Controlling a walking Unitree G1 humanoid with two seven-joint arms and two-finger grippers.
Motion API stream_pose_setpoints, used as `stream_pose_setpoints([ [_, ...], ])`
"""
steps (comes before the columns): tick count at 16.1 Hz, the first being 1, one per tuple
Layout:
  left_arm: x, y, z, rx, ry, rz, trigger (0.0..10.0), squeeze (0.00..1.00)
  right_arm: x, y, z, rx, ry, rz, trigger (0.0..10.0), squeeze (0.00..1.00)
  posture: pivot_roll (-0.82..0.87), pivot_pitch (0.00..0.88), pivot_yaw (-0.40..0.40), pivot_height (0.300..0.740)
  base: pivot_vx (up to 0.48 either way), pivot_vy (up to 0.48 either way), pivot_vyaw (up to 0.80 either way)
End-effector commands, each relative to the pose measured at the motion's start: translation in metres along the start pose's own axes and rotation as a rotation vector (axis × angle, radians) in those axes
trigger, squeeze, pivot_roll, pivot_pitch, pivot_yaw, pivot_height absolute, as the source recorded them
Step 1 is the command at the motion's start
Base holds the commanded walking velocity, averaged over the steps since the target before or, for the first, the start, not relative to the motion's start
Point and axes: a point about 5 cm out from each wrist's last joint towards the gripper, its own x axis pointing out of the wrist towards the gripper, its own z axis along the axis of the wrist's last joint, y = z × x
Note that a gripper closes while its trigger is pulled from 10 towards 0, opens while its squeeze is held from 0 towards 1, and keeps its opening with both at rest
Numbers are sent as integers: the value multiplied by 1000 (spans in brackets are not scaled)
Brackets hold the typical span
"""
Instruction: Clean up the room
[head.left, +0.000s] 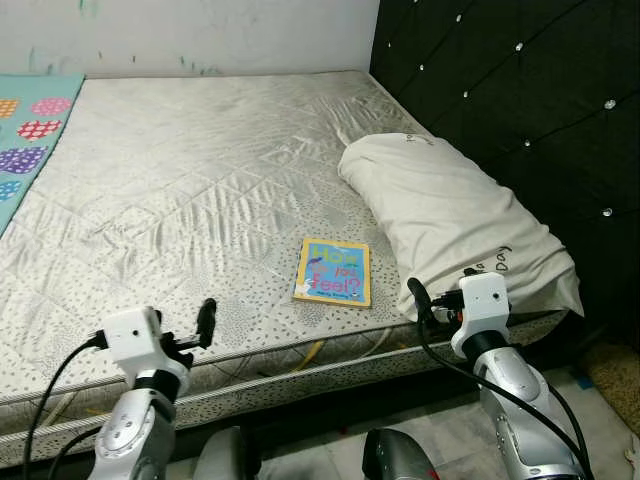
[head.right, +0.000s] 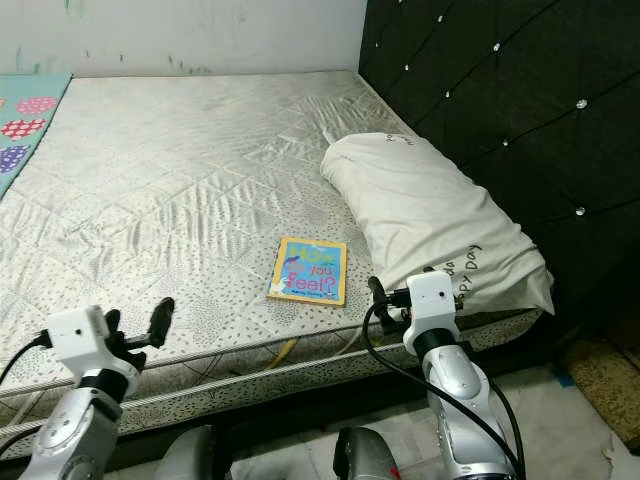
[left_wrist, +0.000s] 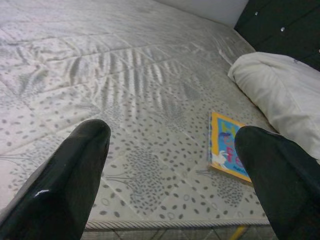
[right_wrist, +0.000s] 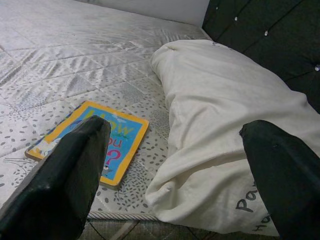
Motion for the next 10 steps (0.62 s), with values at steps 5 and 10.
stream_pose_setpoints([
  [5,1,-2,1,-1,-7,-18,10000,0,1,-3,4,-22,-15,4,10000,0,-81,0,-47,628,383,0,0],
  [10,1,0,-1,5,8,11,10000,0,0,-3,4,-27,-16,8,10000,0,-82,0,-47,628,155,0,0],
])
